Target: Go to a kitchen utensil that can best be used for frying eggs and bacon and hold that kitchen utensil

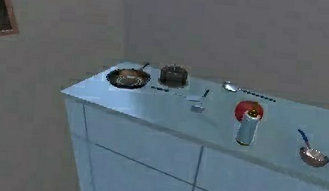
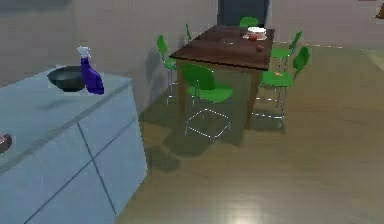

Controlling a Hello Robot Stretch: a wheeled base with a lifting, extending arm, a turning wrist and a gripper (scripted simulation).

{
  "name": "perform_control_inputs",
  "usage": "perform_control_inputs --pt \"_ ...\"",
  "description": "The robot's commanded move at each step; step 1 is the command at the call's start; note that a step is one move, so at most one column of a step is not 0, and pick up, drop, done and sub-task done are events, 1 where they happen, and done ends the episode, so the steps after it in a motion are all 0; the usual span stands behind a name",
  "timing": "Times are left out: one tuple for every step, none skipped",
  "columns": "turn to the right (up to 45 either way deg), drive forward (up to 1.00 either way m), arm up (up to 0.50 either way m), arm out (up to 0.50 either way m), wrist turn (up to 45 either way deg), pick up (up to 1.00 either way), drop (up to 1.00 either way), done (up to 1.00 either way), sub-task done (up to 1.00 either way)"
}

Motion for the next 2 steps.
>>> perform_control_inputs --pt "45.0 0.00 0.00 0.00 0.0 0.00 0.00 0.00 0.00" --pt "21.0 0.00 0.00 0.00 0.0 0.00 0.00 0.00 0.00"
